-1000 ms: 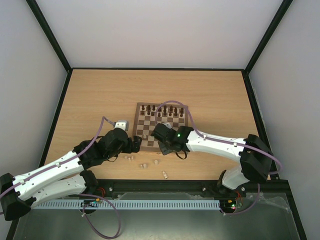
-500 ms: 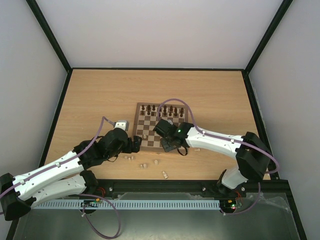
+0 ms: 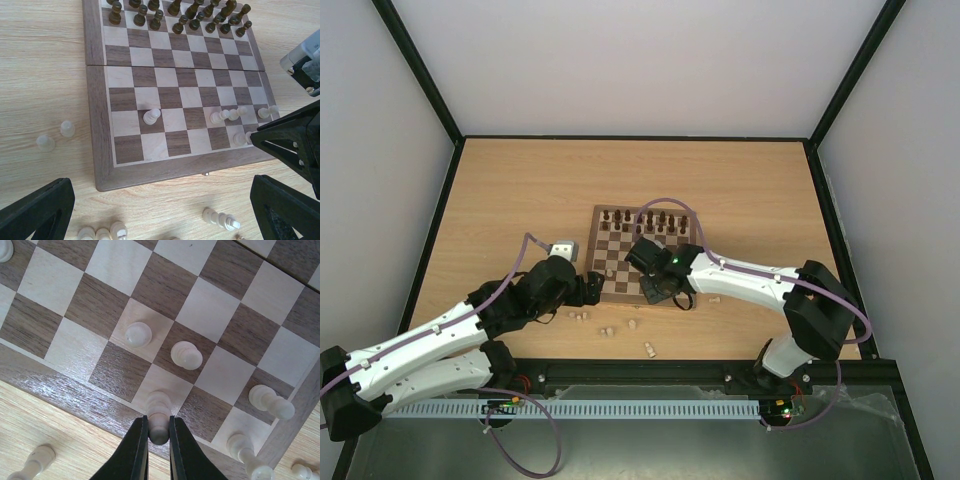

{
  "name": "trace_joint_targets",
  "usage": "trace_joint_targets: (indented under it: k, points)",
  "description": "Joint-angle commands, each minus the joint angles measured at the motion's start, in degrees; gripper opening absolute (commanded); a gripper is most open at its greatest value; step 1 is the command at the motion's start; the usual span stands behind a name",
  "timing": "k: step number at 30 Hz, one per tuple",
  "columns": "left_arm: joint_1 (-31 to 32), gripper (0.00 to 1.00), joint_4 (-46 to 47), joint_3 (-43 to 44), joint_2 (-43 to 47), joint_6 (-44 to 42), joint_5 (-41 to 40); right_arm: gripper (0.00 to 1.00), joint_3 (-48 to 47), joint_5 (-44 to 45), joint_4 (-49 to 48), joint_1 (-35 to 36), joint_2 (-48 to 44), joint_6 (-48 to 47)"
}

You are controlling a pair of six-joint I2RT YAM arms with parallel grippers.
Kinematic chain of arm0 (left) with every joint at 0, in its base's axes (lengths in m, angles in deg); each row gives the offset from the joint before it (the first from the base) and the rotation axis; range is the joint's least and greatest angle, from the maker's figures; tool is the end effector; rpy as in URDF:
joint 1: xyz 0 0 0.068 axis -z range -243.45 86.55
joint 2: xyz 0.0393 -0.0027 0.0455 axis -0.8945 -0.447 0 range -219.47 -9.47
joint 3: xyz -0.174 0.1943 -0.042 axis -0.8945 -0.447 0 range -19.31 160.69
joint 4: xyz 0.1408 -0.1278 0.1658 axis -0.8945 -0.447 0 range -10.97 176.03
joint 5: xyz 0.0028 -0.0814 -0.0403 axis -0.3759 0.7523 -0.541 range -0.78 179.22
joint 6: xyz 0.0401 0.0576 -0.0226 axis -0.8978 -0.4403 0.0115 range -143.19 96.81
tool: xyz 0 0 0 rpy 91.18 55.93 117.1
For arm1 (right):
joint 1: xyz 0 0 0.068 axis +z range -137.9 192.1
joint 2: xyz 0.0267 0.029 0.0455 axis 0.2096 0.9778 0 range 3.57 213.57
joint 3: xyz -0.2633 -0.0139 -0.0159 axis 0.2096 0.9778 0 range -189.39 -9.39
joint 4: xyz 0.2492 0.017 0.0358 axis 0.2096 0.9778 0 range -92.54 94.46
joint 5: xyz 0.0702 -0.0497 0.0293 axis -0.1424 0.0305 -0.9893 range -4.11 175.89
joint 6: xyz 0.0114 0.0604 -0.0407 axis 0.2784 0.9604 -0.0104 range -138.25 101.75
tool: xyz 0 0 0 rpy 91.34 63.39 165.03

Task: Set up the chess pieces on the board
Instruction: Place the chess piece on the chessboard.

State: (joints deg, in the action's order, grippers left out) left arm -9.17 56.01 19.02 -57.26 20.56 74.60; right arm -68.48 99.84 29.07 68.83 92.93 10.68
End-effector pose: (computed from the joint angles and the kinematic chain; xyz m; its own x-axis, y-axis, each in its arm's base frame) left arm 0.1257 -0.1480 0.2380 -0.7327 -0.1270 -0.6686 0.2288 0.8792 -0.4178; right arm 0.1843 0.2541 0.1838 -0.7859 -0.3420 -0.5152 -0.4216 0.9058 0.0417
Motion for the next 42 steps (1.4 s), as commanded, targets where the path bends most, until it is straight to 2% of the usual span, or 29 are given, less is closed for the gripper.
trace_joint_targets:
  k: [1, 15, 18, 22, 27, 36, 42]
  points:
    - [-0.49, 0.99, 0.58, -0.09, -0.28, -0.15, -0.06, 0.06, -0.32, 0.11, 1.06, -0.45, 0.88, -0.5]
    - [-0.49, 0.99, 0.71, -0.13, -0.36, -0.28, 0.02, 0.14, -0.83, 0.79, 1.37, -0.74, 0.82, -0.63]
    - [-0.49, 0.99, 0.7, -0.05, -0.32, -0.28, 0.02, 0.19, -1.07, 0.82, 1.6, -0.66, 0.68, -0.63]
    - [-0.49, 0.99, 0.67, -0.09, -0.41, -0.35, 0.02, 0.21, -1.17, 0.27, 1.38, -0.7, -0.29, -1.01]
    - [-0.49, 0.99, 0.71, 0.14, -0.55, -0.41, -0.07, 0.29, -1.62, 0.19, 1.72, -0.69, -1.58, -1.24]
    - [-0.43, 0.99, 0.68, 0.35, -0.51, -0.25, -0.7, 0.4, -1.44, -3.0, 3.36, -0.09, -10.28, -1.41]
    - [-0.58, 0.99, 0.15, 1.25, 1.5, 0.39, -2.35, 0.42, 0.48, -6.66, 3.79, 5.51, -14.63, 0.25]
